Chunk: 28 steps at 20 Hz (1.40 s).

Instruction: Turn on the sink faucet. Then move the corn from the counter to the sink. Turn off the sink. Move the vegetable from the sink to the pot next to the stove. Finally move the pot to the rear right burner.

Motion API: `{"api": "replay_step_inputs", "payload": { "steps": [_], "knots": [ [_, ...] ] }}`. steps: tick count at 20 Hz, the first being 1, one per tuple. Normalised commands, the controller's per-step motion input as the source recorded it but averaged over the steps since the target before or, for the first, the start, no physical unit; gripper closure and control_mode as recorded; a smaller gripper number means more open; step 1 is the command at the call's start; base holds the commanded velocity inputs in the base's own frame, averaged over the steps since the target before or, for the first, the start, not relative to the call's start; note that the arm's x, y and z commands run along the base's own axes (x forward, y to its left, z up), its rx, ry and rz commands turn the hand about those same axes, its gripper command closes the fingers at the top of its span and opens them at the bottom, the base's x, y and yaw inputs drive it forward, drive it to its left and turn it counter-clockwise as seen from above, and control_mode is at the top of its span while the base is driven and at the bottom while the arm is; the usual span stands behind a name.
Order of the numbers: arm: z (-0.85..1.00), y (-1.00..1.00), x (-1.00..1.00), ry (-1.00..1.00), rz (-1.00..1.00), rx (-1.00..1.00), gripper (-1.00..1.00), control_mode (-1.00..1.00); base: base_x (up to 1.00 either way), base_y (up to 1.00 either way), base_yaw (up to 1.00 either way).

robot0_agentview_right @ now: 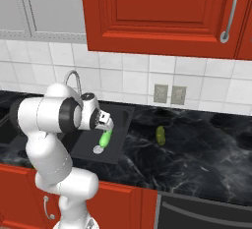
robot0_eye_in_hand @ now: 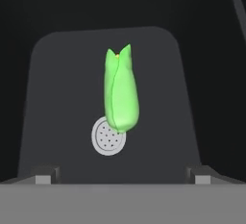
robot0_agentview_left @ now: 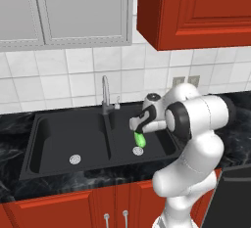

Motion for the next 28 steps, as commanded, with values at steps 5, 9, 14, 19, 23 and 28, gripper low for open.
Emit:
{"api": "replay_step_inputs", "payload": {
  "steps": [5,9,14,19,23,28],
  "knots": [
    [-0.34,0.0,0.06,0.0,0.0,0.0,-1.0,-1.0,0.0,0.0,0.0],
    [-0.37,0.0,0.21,0.0,0.0,0.0,-1.0,-1.0,0.0,0.0,0.0],
    [-0.31,0.0,0.25,0.0,0.0,0.0,-1.0,-1.0,0.0,0.0,0.0],
    [-0.25,0.0,0.2,0.0,0.0,0.0,-1.0,-1.0,0.0,0.0,0.0],
    [-0.22,0.0,0.23,0.0,0.0,0.0,-1.0,-1.0,0.0,0.0,0.0],
    [-0.23,0.0,0.16,0.01,0.0,0.0,-1.0,-1.0,0.0,0.0,0.0]
  ]
}}
